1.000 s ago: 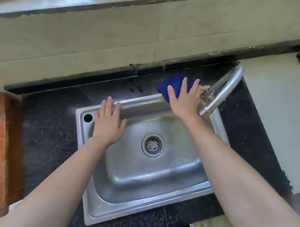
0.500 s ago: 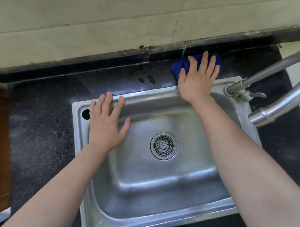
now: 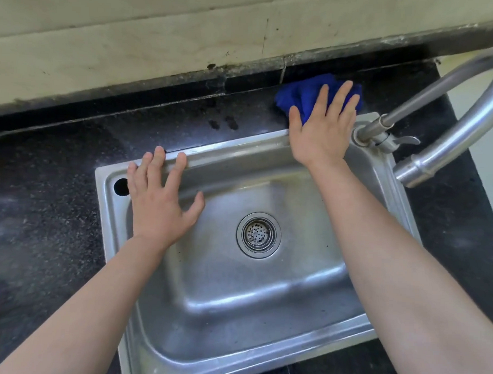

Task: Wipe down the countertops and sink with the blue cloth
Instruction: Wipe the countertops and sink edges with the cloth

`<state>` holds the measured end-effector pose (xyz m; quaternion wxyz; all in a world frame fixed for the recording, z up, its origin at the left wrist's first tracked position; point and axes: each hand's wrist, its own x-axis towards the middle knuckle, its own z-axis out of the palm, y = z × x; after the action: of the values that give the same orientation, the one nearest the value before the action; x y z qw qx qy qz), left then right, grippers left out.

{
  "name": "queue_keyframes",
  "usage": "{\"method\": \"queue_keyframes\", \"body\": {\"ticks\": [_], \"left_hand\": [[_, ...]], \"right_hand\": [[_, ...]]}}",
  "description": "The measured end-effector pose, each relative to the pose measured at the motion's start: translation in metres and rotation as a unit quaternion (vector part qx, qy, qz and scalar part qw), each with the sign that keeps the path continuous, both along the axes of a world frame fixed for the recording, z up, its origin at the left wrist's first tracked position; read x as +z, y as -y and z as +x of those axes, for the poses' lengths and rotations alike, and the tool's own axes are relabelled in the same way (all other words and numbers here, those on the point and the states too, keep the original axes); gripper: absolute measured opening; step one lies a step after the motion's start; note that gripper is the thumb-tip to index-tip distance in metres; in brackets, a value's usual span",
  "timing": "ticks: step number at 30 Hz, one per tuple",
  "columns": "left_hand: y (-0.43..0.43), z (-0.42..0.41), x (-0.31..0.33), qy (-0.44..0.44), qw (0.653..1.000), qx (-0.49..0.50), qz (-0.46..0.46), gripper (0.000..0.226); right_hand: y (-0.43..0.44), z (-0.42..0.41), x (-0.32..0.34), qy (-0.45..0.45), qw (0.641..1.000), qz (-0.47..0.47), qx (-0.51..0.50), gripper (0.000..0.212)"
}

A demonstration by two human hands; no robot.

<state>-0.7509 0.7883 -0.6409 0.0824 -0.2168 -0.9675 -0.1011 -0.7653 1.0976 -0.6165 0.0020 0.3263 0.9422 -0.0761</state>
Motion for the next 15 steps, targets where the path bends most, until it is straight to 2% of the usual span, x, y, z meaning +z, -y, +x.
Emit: {"method": "queue_keyframes", "body": {"ticks": [5,8,10,15], "left_hand": [[0.004,-0.001,-0.002,0.008,1.0,-0.009,0.0,0.075],[0.004,-0.001,-0.003,0.006,1.0,-0.007,0.007,0.075],[0.004,-0.001,-0.006,0.004,1.0,-0.006,0.005,0.075],[0.002,-0.001,-0.007,0.0,1.0,-0.005,-0.001,0.076]], "right_hand": [[-0.033,-0.029,0.007,0.018,0.989,-0.055,-0.133,0.092],[-0.023,-0.037,0.004,-0.014,0.984,-0.065,-0.166,0.088],[0.0,-0.036,0.001,-0.03,0.987,-0.054,-0.149,0.084],[0.071,-0.011,-0.007,-0.041,0.999,-0.025,0.006,0.075]]}}
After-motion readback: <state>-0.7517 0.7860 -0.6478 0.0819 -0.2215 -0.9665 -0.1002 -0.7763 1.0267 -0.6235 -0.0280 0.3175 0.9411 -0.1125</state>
